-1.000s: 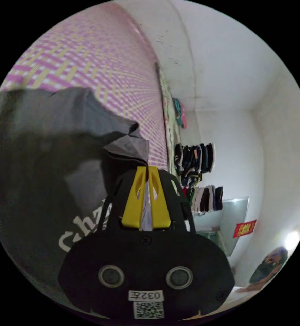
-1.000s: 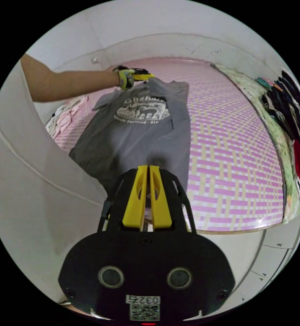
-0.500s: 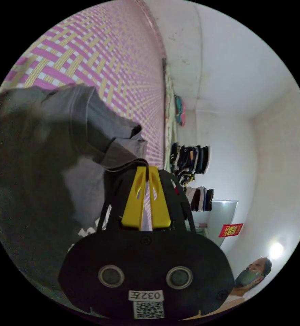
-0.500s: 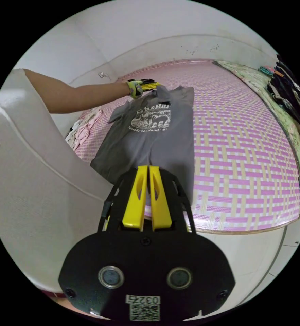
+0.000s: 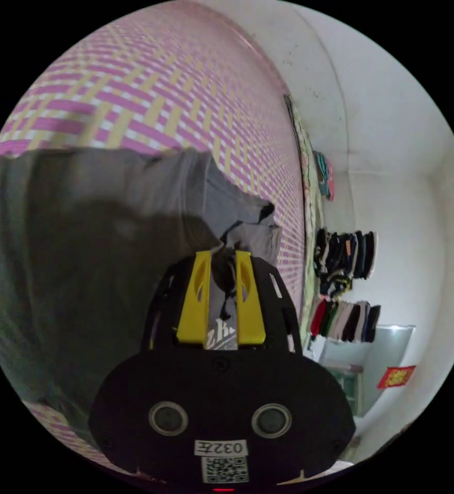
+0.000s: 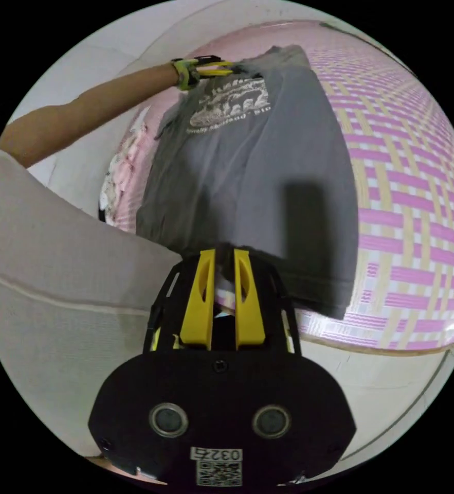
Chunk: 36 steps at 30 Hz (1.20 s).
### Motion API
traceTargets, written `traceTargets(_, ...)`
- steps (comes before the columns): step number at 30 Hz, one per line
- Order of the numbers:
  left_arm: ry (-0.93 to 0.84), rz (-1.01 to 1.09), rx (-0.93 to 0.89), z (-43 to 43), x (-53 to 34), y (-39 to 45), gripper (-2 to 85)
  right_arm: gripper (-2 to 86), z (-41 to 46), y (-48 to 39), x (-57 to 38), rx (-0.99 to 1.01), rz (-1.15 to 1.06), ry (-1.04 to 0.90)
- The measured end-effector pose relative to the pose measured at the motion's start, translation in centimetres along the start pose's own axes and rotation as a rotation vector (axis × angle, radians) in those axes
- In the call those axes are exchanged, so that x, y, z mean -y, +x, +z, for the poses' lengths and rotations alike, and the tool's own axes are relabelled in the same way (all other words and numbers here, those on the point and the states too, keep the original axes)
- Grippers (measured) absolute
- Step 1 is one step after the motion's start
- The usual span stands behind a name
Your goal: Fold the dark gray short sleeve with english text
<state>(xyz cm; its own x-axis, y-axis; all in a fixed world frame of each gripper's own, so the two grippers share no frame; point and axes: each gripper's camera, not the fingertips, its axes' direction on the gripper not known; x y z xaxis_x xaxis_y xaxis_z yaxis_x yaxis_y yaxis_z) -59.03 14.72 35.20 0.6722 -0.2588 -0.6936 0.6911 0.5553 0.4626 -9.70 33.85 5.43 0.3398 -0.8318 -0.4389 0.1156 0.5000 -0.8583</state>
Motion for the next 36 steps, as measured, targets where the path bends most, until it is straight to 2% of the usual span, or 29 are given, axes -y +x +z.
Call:
traceTargets(2, 0.208, 0.014, 0.117, -3.0, -2.0, 2.4, 2.6, 6.5, 0.1, 0.7, 0.1, 0.144, 0.023, -0.041)
traceTargets(3, 0.258, 0.025, 0.135, -3.7, -2.5, 3.2, 1.8, 6.5, -0.3, 0.9, -0.1, 0.18, 0.025, -0.04)
traceTargets(5, 0.34, 0.15, 0.09, -3.8, -3.3, 6.8, -0.2, 6.5, -3.8, 2.0, -1.7, 0.199, 0.078, 0.086)
traceTargets(6, 0.311, 0.196, 0.06, -3.0, -3.0, 7.9, -0.5, 6.5, -4.8, 2.5, -2.3, 0.18, 0.111, 0.128)
traceTargets(8, 0.07, 0.358, 0.021, 2.8, -1.3, 12.7, -0.8, 7.0, -7.7, 5.2, -4.5, 0.1, 0.266, 0.251)
traceTargets(9, 0.011, 0.398, 0.021, 4.5, -1.1, 13.9, -0.8, 7.2, -8.1, 5.9, -4.9, 0.073, 0.306, 0.273)
traceTargets(11, -0.184, 0.469, 0.069, 11.0, -0.5, 17.8, -0.9, 8.5, -8.2, 8.4, -5.6, 0.021, 0.409, 0.286)
traceTargets(13, -0.238, 0.474, 0.121, 14.1, -0.3, 19.5, -0.9, 8.2, -7.2, 9.3, -5.1, 0.011, 0.432, 0.249)
traceTargets(15, -0.256, 0.463, 0.193, 16.1, 0.0, 20.5, -0.9, 6.2, -5.9, 9.5, -4.1, 0.033, 0.42, 0.2)
traceTargets(18, -0.23, 0.433, 0.147, 16.5, 0.7, 21.4, -0.9, 0.8, -4.9, 8.2, -3.1, 0.051, 0.389, 0.164)
traceTargets(22, -0.239, 0.388, 0.117, 16.4, 1.3, 22.3, -0.9, 0.0, -8.1, 6.2, -6.4, 0.029, 0.444, 0.316)
traceTargets(25, -0.264, 0.38, 0.098, 16.5, 1.3, 23.2, -0.9, 1.3, -7.0, 7.7, -8.3, 0.05, 0.562, 0.34)
traceTargets(27, -0.302, 0.394, 0.039, 16.3, 0.9, 23.8, -0.9, 4.5, -6.2, 8.7, -8.2, 0.089, 0.591, 0.34)
traceTargets(28, -0.279, 0.431, -0.049, 14.8, 0.0, 24.4, -0.9, 5.5, -6.4, 9.0, -7.9, 0.122, 0.588, 0.345)
traceTargets(29, -0.225, 0.477, -0.153, 12.6, -1.4, 25.0, -0.9, 6.2, -7.2, 8.6, -7.9, 0.089, 0.595, 0.371)
traceTargets(31, -0.199, 0.514, -0.228, 9.4, -4.2, 25.2, -0.9, 6.4, -8.7, 7.4, -7.7, -0.052, 0.603, 0.389)
traceTargets(32, -0.208, 0.538, -0.218, 7.6, -6.7, 25.1, -0.9, 6.5, -9.4, 5.9, -7.1, -0.126, 0.554, 0.394)
traceTargets(36, -0.342, 0.581, -0.182, 4.5, -16.4, 22.8, -0.9, 6.7, -7.6, 0.6, -2.7, -0.134, 0.241, 0.322)
